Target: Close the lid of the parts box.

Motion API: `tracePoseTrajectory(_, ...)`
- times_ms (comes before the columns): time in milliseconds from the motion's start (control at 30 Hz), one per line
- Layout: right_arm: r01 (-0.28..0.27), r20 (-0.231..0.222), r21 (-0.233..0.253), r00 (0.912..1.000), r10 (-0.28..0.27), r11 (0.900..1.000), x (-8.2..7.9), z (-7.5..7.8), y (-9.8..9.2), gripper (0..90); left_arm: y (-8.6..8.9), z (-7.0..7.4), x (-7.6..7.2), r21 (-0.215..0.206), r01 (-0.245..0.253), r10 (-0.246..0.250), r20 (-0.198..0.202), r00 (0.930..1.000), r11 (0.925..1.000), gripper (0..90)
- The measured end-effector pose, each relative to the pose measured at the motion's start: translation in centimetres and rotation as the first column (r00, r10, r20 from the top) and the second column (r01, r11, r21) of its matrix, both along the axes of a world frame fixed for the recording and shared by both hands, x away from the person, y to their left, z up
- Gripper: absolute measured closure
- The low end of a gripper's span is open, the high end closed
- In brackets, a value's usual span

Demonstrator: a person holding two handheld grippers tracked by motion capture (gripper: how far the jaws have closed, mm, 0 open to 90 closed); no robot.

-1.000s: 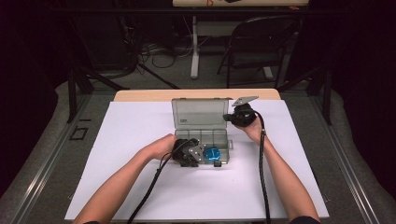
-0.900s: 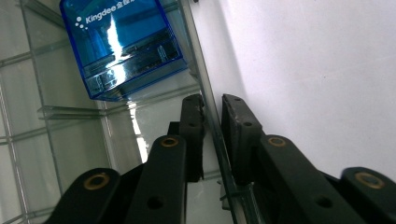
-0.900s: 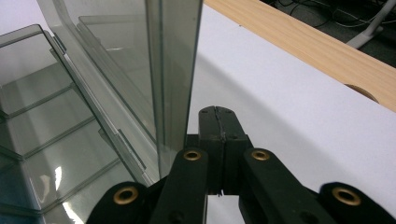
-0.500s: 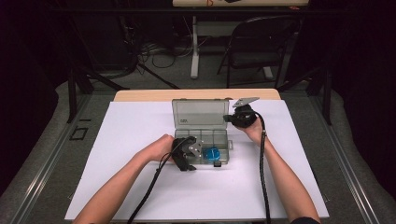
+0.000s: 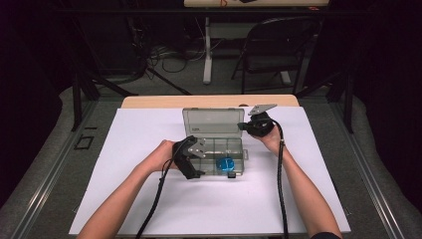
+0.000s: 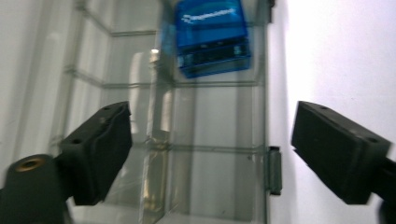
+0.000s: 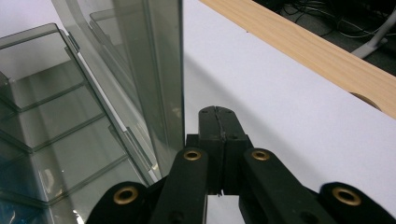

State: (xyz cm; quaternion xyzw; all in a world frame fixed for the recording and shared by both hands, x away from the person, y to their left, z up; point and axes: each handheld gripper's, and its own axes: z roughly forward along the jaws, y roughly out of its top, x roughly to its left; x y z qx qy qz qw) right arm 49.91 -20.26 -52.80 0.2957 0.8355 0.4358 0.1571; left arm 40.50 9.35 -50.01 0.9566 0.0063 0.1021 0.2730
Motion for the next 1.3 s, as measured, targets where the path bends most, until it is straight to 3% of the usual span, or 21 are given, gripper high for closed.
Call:
tracePoseTrajectory(133,0.004,0.0,0.0,1.0,-0.004,1.0,0.0,0.0,0.0,90.0,1.5,0.4,0.4,-0.043,-0.079,0.078,-0.014,0.9968,0.996,4.1)
tracePoseTrajectory(233,0.003,0.001,0.0,1.0,-0.003,1.0,0.0,0.0,0.0,90.0,2.6,0.9,0.6,-0.068,-0.134,0.133,-0.019,0.991,0.9887,1.1)
tracePoseTrajectory(367,0.003,0.001,-0.004,1.0,-0.003,1.0,0.0,0.0,0.0,90.0,4.1,1.8,1.1,-0.109,-0.207,0.207,-0.014,0.9782,0.9722,0.1)
tracePoseTrajectory(433,0.004,0.001,-0.002,1.0,-0.004,1.0,0.0,0.0,0.1,90.0,4.6,2.3,1.6,-0.101,-0.255,0.255,-0.013,0.9668,0.9616,0.1)
tracePoseTrajectory(667,-0.004,0.002,-0.007,1.0,0.004,1.0,-0.1,0.0,0.0,90.0,6.1,3.9,3.7,-0.157,-0.405,0.407,-0.022,0.9131,0.9006,0.7)
tracePoseTrajectory(700,-0.002,0.004,-0.013,1.0,0.002,1.0,-0.1,0.1,0.1,90.0,6.2,4.2,4.0,-0.163,-0.418,0.42,-0.018,0.9072,0.8939,2.3)
tracePoseTrajectory(733,-0.003,0.006,-0.013,1.0,0.004,1.0,-0.1,0.1,0.1,90.0,6.2,4.4,4.3,-0.172,-0.45,0.454,-0.018,0.891,0.8765,6.9)
tracePoseTrajectory(767,-0.003,0.007,-0.012,1.0,0.003,1.0,-0.1,0.1,0.1,90.0,6.3,4.6,4.6,-0.193,-0.459,0.461,-0.035,0.8867,0.8675,12.1)
tracePoseTrajectory(800,-0.002,0.01,-0.009,1.0,0.002,1.0,-0.2,0.1,0.1,90.0,6.3,4.9,4.8,-0.209,-0.458,0.459,-0.045,0.8872,0.8641,15.1)
tracePoseTrajectory(833,-0.002,0.01,-0.01,0.9999,0.003,1.0,-0.2,0.1,0.2,90.0,6.2,5.1,5.0,-0.209,-0.48,0.483,-0.04,0.8746,0.8519,17.1)
tracePoseTrajectory(900,-0.002,0.014,-0.015,0.9999,0.003,1.0,-0.2,0.1,0.1,90.0,5.9,5.5,5.3,-0.225,-0.472,0.477,-0.035,0.878,0.8523,20.2)
tracePoseTrajectory(933,-0.001,0.012,-0.023,0.9999,0.002,1.0,-0.3,0.1,0.1,90.0,5.7,5.7,5.4,-0.225,-0.479,0.486,-0.025,0.8734,0.8485,22.6)
tracePoseTrajectory(1000,0.0,0.014,-0.02,0.9999,0.0,1.0,-0.3,0.1,0.2,90.0,5.4,6.1,5.6,-0.234,-0.474,0.487,-0.001,0.8734,0.8491,26.7)
tracePoseTrajectory(1033,0.0,0.014,-0.017,0.9999,0.0,1.0,-0.2,0.1,0.2,90.0,5.2,6.2,5.7,-0.238,-0.48,0.496,0.009,0.8681,0.8443,29.0)
tracePoseTrajectory(1067,0.0,0.015,-0.015,0.9999,0.001,1.0,-0.2,0.1,0.1,90.0,5.1,6.4,5.7,-0.249,-0.472,0.49,0.012,0.8718,0.8458,31.9)
tracePoseTrajectory(1133,0.001,0.01,-0.024,1.0,0.0,1.0,-0.3,0.2,0.1,90.0,5.0,6.6,5.8,-0.26,-0.474,0.501,0.046,0.8643,0.8414,42.8)
tracePoseTrajectory(1167,0.001,0.014,-0.02,0.9999,-0.001,1.0,-0.3,0.1,0.2,90.0,5.1,6.7,5.9,-0.276,-0.465,0.496,0.049,0.867,0.841,47.5)
tracePoseTrajectory(1200,0.0,0.016,-0.022,0.9999,0.0,1.0,-0.3,0.1,0.2,90.0,5.1,6.8,6.0,-0.286,-0.467,0.499,0.049,0.8651,0.837,51.9)
tracePoseTrajectory(1267,0.001,0.017,-0.023,0.9999,-0.001,1.0,-0.3,0.2,0.2,90.0,5.2,6.7,6.1,-0.302,-0.452,0.487,0.047,0.8723,0.8394,57.8)
tracePoseTrajectory(1300,0.001,0.019,-0.024,0.9998,0.0,1.0,-0.3,0.2,0.2,90.0,5.2,6.7,6.1,-0.302,-0.453,0.488,0.045,0.8719,0.8386,60.3)
